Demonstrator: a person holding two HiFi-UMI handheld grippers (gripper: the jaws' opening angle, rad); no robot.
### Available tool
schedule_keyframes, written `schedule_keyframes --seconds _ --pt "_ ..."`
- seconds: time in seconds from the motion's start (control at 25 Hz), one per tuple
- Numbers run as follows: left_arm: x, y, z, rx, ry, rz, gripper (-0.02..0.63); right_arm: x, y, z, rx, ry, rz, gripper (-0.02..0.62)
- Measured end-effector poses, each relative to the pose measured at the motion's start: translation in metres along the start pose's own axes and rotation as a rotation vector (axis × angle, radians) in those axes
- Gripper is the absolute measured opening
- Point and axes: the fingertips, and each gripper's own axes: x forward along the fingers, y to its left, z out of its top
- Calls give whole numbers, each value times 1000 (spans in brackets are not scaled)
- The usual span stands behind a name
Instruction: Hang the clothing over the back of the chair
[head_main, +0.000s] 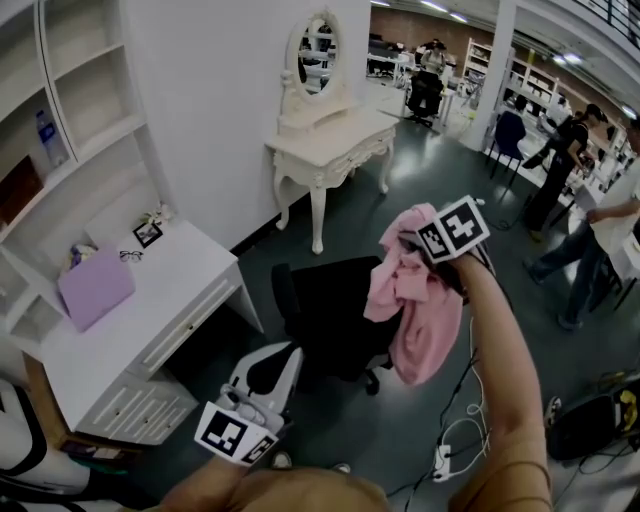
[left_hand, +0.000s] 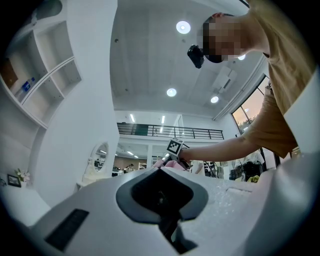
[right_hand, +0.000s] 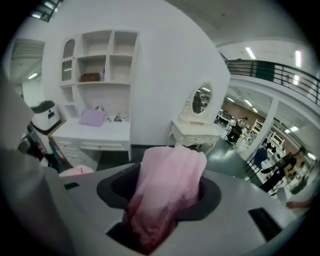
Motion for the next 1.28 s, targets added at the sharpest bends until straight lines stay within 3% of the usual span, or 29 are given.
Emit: schedule_keyframes --seconds 0.12,0.32,0.52,0.8,1.08,1.28 --pt "-2 -3 -2 3 5 4 5 13 8 -12 -120 111 5 250" --pt "-5 -4 0 7 11 15 5 22 16 -22 -201 210 44 288" --pt "-10 -4 -2 6 17 30 5 34 23 -36 -367 352 47 302" --pt "-18 -1 -4 2 27 57 5 45 14 -33 -370 361 35 347" --pt "-22 -8 -11 -7 40 59 5 56 20 -52 -447 487 49 348" --pt "-24 -12 -17 -12 46 58 5 52 16 -47 -404 455 44 359"
